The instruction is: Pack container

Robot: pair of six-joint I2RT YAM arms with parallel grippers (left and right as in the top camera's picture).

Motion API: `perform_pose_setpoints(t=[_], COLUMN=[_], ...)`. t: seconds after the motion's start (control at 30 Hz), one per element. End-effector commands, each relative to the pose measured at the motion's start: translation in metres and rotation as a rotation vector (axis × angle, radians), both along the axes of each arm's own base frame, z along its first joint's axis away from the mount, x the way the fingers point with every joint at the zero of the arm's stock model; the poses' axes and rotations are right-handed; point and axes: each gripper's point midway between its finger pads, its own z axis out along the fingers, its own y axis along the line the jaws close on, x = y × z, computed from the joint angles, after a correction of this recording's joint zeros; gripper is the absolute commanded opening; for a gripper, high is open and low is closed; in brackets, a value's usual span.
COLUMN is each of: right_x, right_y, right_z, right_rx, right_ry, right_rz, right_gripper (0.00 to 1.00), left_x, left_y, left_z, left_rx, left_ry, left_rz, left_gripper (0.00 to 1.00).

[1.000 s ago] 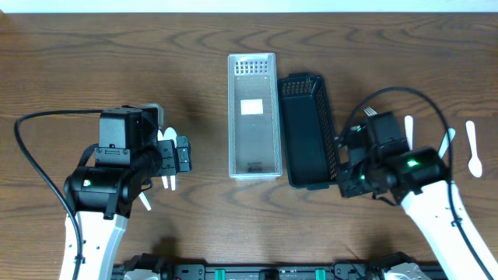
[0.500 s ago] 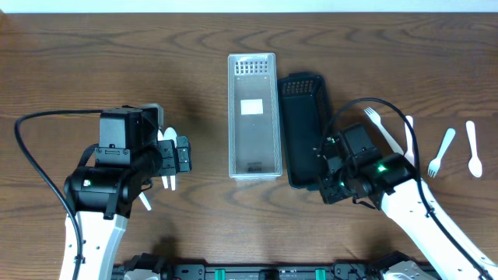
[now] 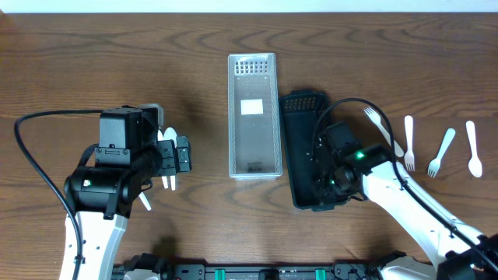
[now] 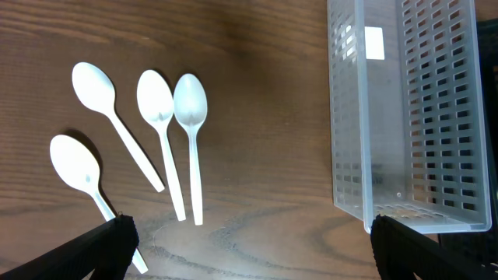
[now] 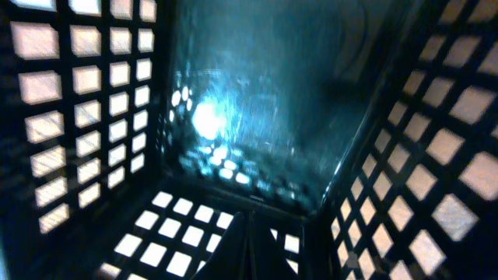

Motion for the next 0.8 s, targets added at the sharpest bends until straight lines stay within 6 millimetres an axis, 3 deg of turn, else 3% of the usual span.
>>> perform_pose_setpoints(t=[0.0,0.23,0.43,0.6,0.77], right_x=[0.014,0.039,0.053,0.031,-0.006], right_y=[0.01,0.006,-0.028,-0.048,-0.045], right_z=[0.023,0.068,0.109,0.107,0.093], right_rx=[0.041,0.021,-0.073,-0.079,-0.08], right_ry=[-0.096,-0.247,-0.336,-0.232,-0.063], right_rz=[-0.002,-0.022,-0.266,-0.444,-0.416], right_gripper=[0.01,0.01,0.01,0.01,0.01], left_x=[0.002,0.002,0.002,0.002,0.002], left_y=[-0.001,-0.001,-0.001,-0.001,-0.001], left_z=[0.008,0.008,0.008,0.008,0.008], left_rx=[-0.012,-0.012,-0.012,-0.012,-0.012], left_ry=[-0.016,-0.016,-0.016,-0.016,-0.016], left_rz=[-0.003,-0.003,-0.004,-0.004,-0.003], left_gripper=[0.98,0.98,0.98,0.98,0.98])
